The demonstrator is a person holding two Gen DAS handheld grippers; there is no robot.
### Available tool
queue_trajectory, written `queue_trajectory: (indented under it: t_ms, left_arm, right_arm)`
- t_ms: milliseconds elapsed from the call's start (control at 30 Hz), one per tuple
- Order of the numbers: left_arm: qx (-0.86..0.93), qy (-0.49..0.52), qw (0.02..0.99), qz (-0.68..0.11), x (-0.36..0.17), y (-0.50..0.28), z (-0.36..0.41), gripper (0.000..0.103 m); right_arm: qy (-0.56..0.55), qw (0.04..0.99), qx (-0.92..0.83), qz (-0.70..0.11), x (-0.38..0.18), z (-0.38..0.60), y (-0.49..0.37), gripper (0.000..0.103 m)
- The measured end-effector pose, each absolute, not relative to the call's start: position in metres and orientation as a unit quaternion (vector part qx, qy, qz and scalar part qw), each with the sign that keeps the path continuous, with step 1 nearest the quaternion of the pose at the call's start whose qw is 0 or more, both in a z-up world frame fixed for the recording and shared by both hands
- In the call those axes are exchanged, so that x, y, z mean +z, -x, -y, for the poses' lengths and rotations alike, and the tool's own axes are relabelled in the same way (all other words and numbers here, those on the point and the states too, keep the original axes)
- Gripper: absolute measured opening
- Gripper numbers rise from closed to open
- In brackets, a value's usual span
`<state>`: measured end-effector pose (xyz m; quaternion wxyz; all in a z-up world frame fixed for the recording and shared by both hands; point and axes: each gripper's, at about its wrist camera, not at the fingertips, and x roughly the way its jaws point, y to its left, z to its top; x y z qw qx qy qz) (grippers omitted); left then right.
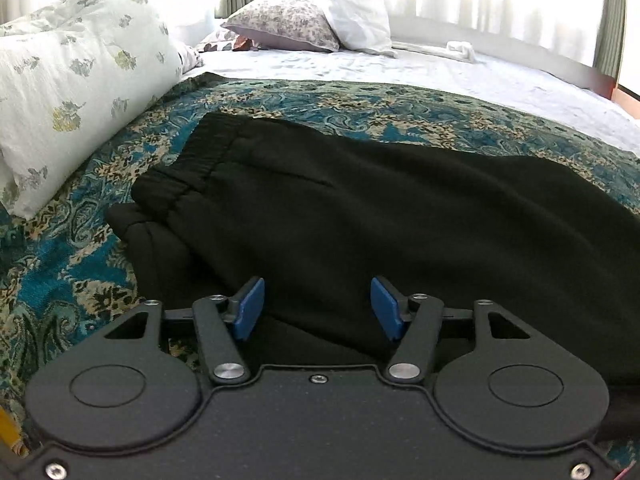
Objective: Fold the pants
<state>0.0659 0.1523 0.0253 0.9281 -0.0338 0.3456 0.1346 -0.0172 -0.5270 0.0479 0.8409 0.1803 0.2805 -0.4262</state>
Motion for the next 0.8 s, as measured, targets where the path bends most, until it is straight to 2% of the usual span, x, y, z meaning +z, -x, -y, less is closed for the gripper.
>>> queue_trajectory:
  t_ms: [100, 267, 300, 467, 600, 800]
  left_arm:
    - [0.136, 0.033, 0.928, -0.346, 0.029, -0.064, -0.153, 0.058]
    - [0.102, 0.036, 0.937, -0.332, 0.047, -0.055, -0.146, 0.058]
    - [0.087, 0.033, 0.941, -0.324, 0.052, -0.052, -0.141, 0.059]
    - [0.003, -0.014, 0.952, -0.305, 0.065, -0.039, -0.107, 0.08]
    - [-0.054, -0.046, 0.951, -0.301, 0.056, -0.034, -0.077, 0.083]
    - [-0.116, -0.095, 0.927, -0.343, 0.028, -0.029, -0.045, 0.084]
  right_arm:
    - [-0.188, 0.832, -0.444, -0.272, 0.055, 0.534, 0.032, 0.046]
    - [-0.151, 0.877, -0.368, -0.269, 0.073, 0.495, 0.037, 0.059]
    - [-0.145, 0.888, -0.345, -0.268, 0.076, 0.481, 0.034, 0.06]
    - [-0.075, 0.941, -0.181, -0.275, 0.082, 0.38, 0.007, 0.068]
    - [-0.002, 0.962, -0.038, -0.27, 0.077, 0.285, -0.007, 0.071]
    - [0.096, 0.949, 0.116, -0.276, 0.057, 0.175, -0.009, 0.076]
